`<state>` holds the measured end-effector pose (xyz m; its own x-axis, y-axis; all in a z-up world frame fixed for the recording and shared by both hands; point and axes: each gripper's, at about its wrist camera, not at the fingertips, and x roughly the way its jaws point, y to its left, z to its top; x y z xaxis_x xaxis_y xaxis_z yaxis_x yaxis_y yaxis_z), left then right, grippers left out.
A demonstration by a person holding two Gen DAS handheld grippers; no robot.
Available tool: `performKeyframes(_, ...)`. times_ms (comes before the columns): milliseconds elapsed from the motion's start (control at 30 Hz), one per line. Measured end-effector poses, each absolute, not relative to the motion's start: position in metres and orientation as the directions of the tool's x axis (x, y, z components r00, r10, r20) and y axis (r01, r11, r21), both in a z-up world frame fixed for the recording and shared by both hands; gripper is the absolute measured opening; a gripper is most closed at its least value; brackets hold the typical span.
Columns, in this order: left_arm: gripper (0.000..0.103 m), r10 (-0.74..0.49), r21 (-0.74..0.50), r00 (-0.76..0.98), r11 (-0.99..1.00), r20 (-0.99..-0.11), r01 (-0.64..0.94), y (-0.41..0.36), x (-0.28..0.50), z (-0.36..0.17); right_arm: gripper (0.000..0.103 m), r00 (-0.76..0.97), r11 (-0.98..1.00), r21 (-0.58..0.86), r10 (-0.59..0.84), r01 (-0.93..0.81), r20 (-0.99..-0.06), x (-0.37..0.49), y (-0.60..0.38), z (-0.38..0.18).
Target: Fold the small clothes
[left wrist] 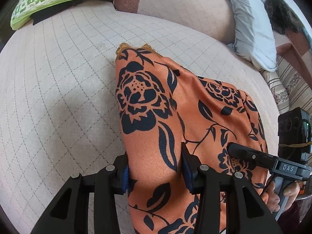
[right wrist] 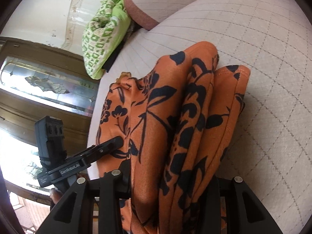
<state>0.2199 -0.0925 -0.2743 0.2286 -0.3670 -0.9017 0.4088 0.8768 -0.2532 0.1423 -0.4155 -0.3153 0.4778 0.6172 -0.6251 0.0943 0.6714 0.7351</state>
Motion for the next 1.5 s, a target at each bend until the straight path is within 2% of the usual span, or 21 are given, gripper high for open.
performKeyframes(333,0.05,-0.311,-0.178,0.285,0.894,-0.907,0.411,-0.105,0.206,-0.27,0.043,0.475,0.706,0.7,0.583,0.107,-0.66,0.149,-0.409,-0.318)
performKeyframes(500,0.052,-0.272,-0.125,0.333,0.908,-0.903,0.4,-0.102,0.192,-0.262,0.055,0.458,0.727,0.676,0.565,0.116,-0.686,0.144,-0.41,-0.315)
performKeyframes(733,0.054,-0.202,-0.04,0.396,0.923,-0.896,0.382,-0.107,0.169,-0.246,0.055,0.497,0.78,0.621,0.509,0.08,-0.703,0.126,-0.416,-0.293)
performKeyframes(1067,0.054,-0.126,0.094,0.555,0.932,-0.822,0.351,-0.096,0.127,-0.188,0.055,0.65,0.879,0.477,0.362,0.001,-0.668,0.088,-0.418,-0.246)
performKeyframes(1167,0.054,-0.112,0.125,0.589,0.93,-0.801,0.347,-0.092,0.113,-0.175,0.054,0.712,0.899,0.432,0.349,-0.071,-0.609,0.071,-0.408,-0.226)
performKeyframes(1233,0.054,-0.099,0.148,0.604,0.927,-0.79,0.345,-0.091,0.102,-0.172,0.048,0.727,0.91,0.401,0.346,-0.106,-0.593,0.062,-0.4,-0.219)
performKeyframes(1367,0.054,-0.089,0.166,0.61,0.922,-0.787,0.35,-0.085,0.098,-0.175,0.041,0.7,0.916,0.374,0.361,-0.143,-0.617,0.054,-0.379,-0.222)
performKeyframes(1500,0.054,-0.073,0.174,0.588,0.92,-0.805,0.352,-0.078,0.089,-0.188,0.039,0.674,0.924,0.35,0.356,-0.151,-0.648,0.046,-0.365,-0.232)
